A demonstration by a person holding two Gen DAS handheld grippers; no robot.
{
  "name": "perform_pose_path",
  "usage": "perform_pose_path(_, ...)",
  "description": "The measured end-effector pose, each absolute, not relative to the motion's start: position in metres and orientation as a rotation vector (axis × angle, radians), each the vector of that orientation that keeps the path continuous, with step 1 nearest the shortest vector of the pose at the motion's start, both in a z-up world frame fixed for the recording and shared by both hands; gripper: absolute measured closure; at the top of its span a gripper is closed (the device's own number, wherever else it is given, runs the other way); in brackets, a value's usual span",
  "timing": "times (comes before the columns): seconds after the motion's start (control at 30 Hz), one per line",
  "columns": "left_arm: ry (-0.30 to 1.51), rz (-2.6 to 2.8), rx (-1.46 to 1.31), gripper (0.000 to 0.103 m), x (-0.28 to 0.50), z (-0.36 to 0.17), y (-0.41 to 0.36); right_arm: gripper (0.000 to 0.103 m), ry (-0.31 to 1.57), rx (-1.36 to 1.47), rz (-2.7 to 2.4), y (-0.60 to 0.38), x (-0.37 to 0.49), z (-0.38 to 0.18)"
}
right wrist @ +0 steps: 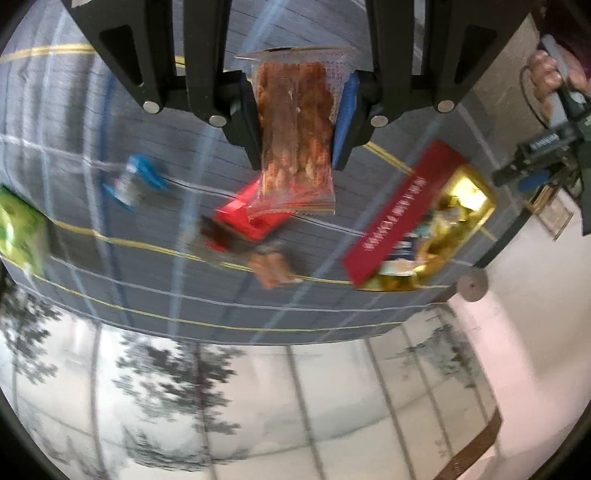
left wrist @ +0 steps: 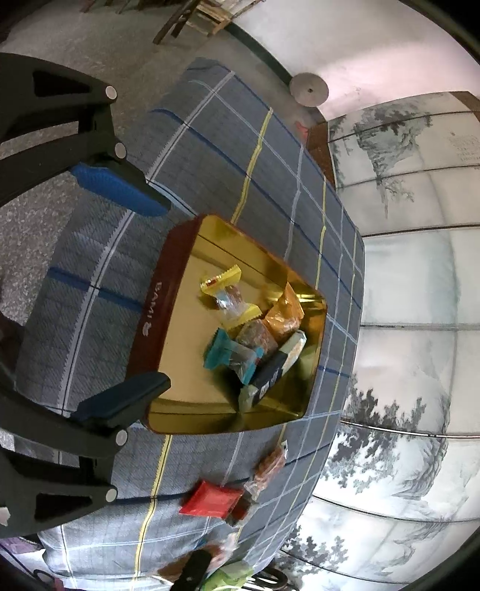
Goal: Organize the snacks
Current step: 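Carry the orange snack bag with the right gripper toward the tin, then lower the orange snack bag into the tin and open the right gripper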
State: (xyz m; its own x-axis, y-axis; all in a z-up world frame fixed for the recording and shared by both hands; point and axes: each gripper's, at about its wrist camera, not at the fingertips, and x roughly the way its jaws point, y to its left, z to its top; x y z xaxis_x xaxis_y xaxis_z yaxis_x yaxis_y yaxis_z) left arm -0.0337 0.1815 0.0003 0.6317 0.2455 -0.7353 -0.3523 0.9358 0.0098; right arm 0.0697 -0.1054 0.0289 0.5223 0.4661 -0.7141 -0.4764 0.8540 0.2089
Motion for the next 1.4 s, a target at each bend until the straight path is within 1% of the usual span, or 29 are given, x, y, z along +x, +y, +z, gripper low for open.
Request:
perform_pose_path(0.1, 0.823, 0.342, -0.142, 0.016, -0.036, -0.001, 0.186, 0.067, 0.851, -0.019, 0.623, -0.077, 0.071, 0.035)
perform_pose_path(0.17, 0.82, 0.345, -0.143, 0.012, -0.038, -0.001, 0.187, 0.067, 0.856, -0.024, 0.661, -0.058, 0.072, 0.038)
perform_pose_path(0.2, 0.822, 0.346, -0.146, 0.008, -0.039, -0.001, 0.189, 0.067, 0.857, -0.029, 0.674, -0.05, 0.072, 0.039)
perform_pose_path(0.27, 0.822, 0.34, -0.152, 0.006, -0.042, -0.001, 0.192, 0.067, 0.859, -0.046, 0.702, -0.032, 0.07, 0.041)
perform_pose_path(0.33, 0.826, 0.361, -0.152, 0.001, -0.044, -0.002, 0.195, 0.067, 0.862, -0.055, 0.726, -0.017, 0.07, 0.041)
perform_pose_path(0.47, 0.861, 0.352, -0.172, 0.001, -0.044, -0.004, 0.2, 0.067, 0.876, -0.072, 0.77, 0.012, 0.072, 0.04)
perform_pose_path(0.73, 0.834, 0.377, -0.184, 0.001, -0.051, -0.002, 0.207, 0.067, 0.904, -0.114, 0.822, 0.064, 0.083, 0.034)
perform_pose_path(0.9, 0.833, 0.406, -0.145, 0.001, -0.05, -0.004, 0.212, 0.067, 0.927, -0.131, 0.842, 0.092, 0.092, 0.027)
perform_pose_path(1.07, 0.848, 0.423, -0.1, 0.001, -0.046, -0.011, 0.214, 0.067, 0.953, -0.136, 0.846, 0.112, 0.101, 0.019)
perform_pose_path(1.4, 0.863, 0.412, -0.111, 0.001, -0.045, -0.018, 0.223, 0.067, 0.987, -0.147, 0.839, 0.134, 0.113, 0.001)
